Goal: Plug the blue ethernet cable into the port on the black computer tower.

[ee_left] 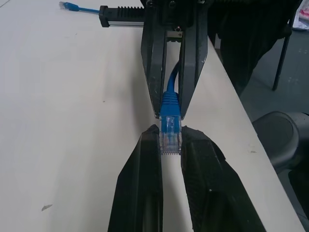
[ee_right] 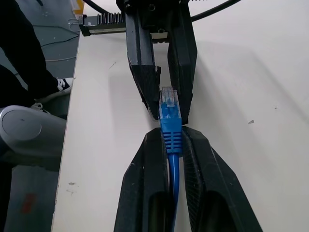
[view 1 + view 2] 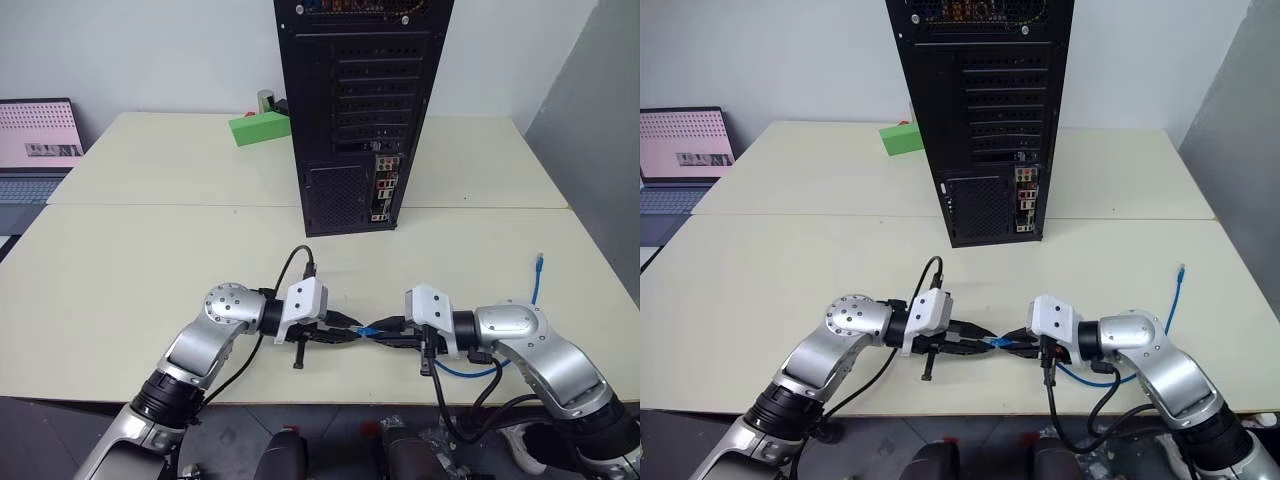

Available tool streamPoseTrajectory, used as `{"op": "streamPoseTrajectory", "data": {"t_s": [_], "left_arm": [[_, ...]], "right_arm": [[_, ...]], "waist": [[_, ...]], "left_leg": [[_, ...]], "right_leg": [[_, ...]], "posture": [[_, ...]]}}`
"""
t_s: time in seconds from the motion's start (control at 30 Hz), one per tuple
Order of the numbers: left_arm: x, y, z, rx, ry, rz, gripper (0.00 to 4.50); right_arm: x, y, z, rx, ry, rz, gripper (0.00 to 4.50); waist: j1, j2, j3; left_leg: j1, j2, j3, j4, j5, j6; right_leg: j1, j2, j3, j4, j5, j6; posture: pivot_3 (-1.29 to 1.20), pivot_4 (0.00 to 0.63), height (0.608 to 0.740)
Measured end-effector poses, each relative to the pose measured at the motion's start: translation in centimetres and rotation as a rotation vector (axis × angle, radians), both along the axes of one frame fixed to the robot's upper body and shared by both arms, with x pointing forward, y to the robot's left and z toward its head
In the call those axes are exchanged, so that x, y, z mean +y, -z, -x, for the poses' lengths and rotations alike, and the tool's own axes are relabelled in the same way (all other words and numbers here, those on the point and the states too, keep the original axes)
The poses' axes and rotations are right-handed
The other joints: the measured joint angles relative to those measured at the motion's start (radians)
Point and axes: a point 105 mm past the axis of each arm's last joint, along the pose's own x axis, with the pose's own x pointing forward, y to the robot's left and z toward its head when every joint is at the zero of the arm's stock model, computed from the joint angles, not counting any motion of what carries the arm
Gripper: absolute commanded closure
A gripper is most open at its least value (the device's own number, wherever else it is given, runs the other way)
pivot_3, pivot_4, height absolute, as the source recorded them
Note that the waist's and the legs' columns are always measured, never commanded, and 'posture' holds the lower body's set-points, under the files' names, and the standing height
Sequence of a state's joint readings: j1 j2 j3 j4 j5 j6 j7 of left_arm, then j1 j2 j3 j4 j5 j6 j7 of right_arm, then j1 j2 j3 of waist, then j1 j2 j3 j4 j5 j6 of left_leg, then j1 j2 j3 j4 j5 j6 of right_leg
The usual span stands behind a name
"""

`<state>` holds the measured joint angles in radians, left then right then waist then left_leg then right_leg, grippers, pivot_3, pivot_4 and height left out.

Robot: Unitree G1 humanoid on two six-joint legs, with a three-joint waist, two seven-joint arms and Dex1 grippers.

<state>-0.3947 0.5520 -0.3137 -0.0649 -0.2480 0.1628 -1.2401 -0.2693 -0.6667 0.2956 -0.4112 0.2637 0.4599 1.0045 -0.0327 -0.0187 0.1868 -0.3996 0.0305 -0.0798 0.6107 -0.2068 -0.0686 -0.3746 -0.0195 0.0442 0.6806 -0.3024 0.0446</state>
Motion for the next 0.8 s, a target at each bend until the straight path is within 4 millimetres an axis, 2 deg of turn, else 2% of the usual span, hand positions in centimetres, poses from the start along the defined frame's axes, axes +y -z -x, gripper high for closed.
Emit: {"op": "streamPoseTrajectory", "data": {"t_s": [0.2, 0.33, 0.4, 0.47, 0.6, 0.7, 0.8], "left_arm": [[0.1, 0.0, -0.1, -0.014, 0.000, -0.005, 4.21], [0.4, 0.1, -0.1, -0.029, 0.006, -0.013, 4.21], [0.4, 0.0, -0.2, -0.063, 0.005, -0.005, 4.21], [0.4, -0.3, -0.2, -0.126, 0.017, -0.001, 4.21], [0.7, -0.5, -0.6, -0.277, 0.036, -0.001, 4.21], [1.2, -0.8, -1.2, -0.441, 0.043, 0.005, 4.21], [1.2, -2.2, -1.9, -0.725, 0.055, 0.079, 4.21]], "right_arm": [[-0.4, -0.2, -0.5, -0.009, -0.006, 0.028, 2.45], [-2.9, -0.9, -0.6, -0.001, 0.006, 0.086, 1.51], [-4.1, -1.9, -0.9, 0.021, 0.052, 0.060, 1.06], [-4.4, -2.7, -0.8, 0.095, 0.090, -0.020, 0.67], [-3.7, -3.8, 0.4, 0.261, 0.095, -0.173, 0.59], [-3.1, -3.6, 0.8, 0.338, 0.112, -0.223, 0.59], [-2.2, -2.9, 0.4, 0.386, 0.168, -0.250, 0.59]], "waist": [[0.001, 0.000, 0.000], [0.002, 0.000, 0.000], [0.001, 0.000, 0.000], [0.000, 0.000, 0.000], [0.001, 0.000, 0.000], [0.002, 0.000, 0.000], [0.003, 0.000, 0.000]], "left_leg": [[0.000, 0.000, 0.000, 0.000, 0.000, 0.000], [0.000, 0.000, 0.000, 0.000, 0.000, 0.000], [0.000, 0.000, 0.000, 0.000, 0.000, 0.000], [0.000, 0.000, 0.000, 0.000, 0.000, 0.000], [0.000, 0.000, 0.000, 0.000, 0.000, 0.000], [0.000, 0.000, 0.000, 0.000, 0.000, 0.000], [0.000, 0.000, 0.000, 0.000, 0.000, 0.000]], "right_leg": [[0.000, 0.000, 0.000, 0.000, 0.000, 0.000], [0.000, 0.000, 0.000, 0.000, 0.000, 0.000], [0.000, 0.000, 0.000, 0.000, 0.000, 0.000], [0.000, 0.000, 0.000, 0.000, 0.000, -0.001], [0.000, 0.000, 0.000, 0.000, 0.000, -0.001], [0.000, 0.000, 0.000, 0.000, 0.000, -0.001], [0.000, 0.000, 0.000, 0.000, 0.001, -0.001]], "posture": [[0.00, 0.150, 0.740], [0.00, 0.150, 0.740], [0.00, 0.150, 0.740], [0.00, 0.150, 0.740], [0.00, 0.150, 0.740], [0.00, 0.150, 0.740], [0.00, 0.150, 0.740]]}}
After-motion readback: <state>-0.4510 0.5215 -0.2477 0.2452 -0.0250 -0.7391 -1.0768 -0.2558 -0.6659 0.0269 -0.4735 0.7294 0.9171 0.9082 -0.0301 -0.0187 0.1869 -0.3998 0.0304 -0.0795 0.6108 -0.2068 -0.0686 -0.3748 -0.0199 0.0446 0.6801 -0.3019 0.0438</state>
